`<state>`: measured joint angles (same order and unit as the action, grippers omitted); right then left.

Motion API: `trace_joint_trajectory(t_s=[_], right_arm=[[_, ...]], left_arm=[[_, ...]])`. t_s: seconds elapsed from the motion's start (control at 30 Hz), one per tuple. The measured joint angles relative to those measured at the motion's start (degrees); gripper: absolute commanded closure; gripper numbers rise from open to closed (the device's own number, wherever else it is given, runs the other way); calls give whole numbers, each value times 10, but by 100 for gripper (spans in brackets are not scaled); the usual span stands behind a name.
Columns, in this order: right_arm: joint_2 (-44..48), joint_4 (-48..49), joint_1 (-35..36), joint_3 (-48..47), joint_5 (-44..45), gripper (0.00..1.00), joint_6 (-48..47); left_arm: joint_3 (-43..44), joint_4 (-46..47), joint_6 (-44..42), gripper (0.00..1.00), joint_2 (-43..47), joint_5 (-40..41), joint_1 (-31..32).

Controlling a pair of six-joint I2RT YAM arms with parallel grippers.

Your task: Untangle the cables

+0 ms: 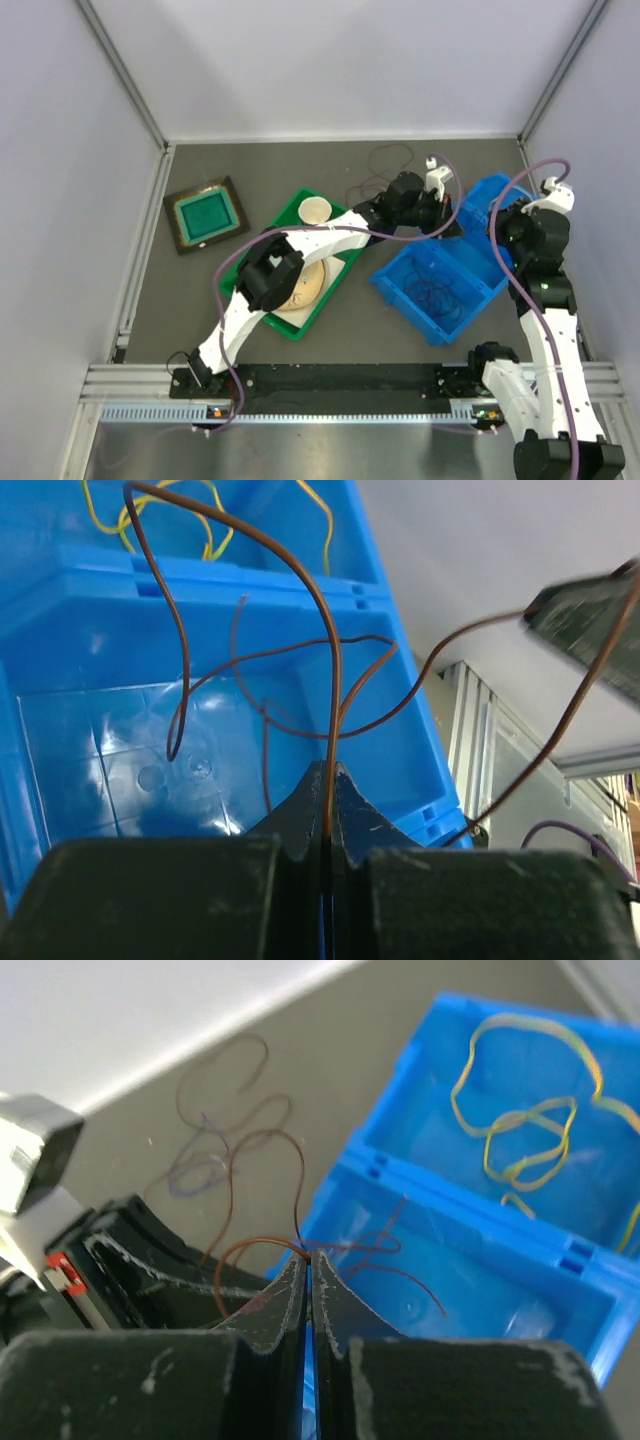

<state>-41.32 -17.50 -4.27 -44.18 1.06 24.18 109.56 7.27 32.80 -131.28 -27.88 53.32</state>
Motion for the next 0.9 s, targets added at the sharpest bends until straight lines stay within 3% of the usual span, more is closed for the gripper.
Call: trace_joint_trajectory(t_s=[0.27,0.3,0.37,0.5,0.6,0.9], right_arm=[[-16,-24,-19,33,-30,100,14],[-18,-24,-21,37,-31,100,15],[-23,-25,-24,44,-32,100,15],[-34,-26,-29,56,-32,100,15],[-34,-28,-32,63,-28,100,15],[-34,-31,-38,63,-10,100,17]], left_arm=[[15,-31,-5,100,-18,-19,1],[15,-31,-5,89,-19,-22,2],[19,-36,-9,58,-24,-29,3],[62,-61,-20,28,-50,-47,5],[75,-84,-30,21,-56,-57,5],[76,-132,-88,13,-41,-23,5]])
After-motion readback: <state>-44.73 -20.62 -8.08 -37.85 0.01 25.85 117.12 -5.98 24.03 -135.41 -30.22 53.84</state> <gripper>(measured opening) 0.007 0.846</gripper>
